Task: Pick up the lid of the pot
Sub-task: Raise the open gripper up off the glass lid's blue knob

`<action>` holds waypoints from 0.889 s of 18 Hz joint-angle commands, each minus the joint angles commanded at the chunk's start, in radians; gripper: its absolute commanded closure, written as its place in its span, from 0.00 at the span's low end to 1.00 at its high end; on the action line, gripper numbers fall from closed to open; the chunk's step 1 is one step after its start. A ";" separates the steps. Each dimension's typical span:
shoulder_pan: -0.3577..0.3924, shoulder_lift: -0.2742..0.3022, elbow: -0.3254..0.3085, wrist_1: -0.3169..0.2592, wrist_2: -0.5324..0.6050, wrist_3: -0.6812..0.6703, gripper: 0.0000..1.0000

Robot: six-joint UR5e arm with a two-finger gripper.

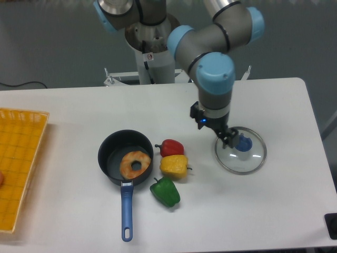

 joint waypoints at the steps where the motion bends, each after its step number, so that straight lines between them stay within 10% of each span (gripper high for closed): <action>1: 0.011 0.000 0.000 0.000 -0.002 0.008 0.00; 16: 0.130 -0.011 0.000 0.014 -0.009 0.114 0.00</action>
